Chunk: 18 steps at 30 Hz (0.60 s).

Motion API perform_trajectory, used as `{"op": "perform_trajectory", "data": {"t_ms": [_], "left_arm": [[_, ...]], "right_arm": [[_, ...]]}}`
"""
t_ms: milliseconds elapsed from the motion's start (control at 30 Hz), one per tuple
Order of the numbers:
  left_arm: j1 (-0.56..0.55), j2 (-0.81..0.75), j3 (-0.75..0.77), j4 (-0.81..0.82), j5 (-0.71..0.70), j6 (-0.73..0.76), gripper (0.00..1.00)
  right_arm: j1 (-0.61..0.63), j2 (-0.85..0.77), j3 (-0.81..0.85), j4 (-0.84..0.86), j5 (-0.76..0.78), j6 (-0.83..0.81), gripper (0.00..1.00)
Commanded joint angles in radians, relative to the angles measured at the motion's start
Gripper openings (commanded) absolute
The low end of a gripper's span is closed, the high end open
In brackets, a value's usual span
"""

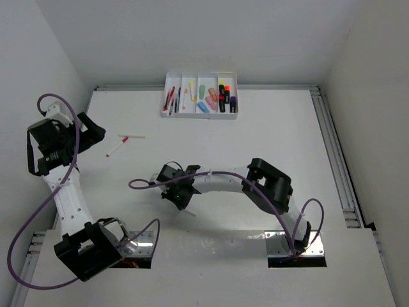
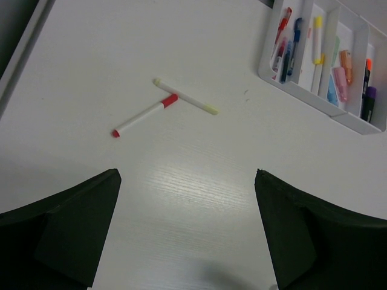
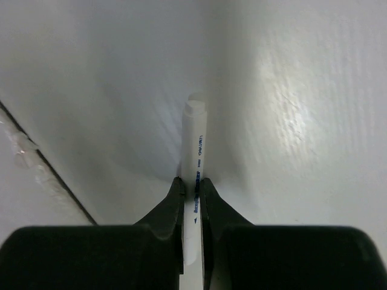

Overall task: Sort the stationery into containers
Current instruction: Grab a piece of stationery with the right arm

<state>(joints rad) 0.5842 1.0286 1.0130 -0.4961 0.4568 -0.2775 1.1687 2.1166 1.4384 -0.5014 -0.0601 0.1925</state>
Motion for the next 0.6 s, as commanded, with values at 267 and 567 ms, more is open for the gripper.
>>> {"op": "perform_trajectory", "data": {"t_ms": [267, 567], "left_arm": [[0.013, -0.068, -0.155, 0.276, 0.388, 0.02, 1.0], [-0.021, -0.084, -0.329, 0.527, 0.582, -0.107, 0.92]], "right_arm": [[-0.294, -0.256, -0.354, 0.175, -0.473, -0.077, 0.0], [-0.466, -0.415, -0.406, 0.372, -0.908, 0.027, 0.0]]}}
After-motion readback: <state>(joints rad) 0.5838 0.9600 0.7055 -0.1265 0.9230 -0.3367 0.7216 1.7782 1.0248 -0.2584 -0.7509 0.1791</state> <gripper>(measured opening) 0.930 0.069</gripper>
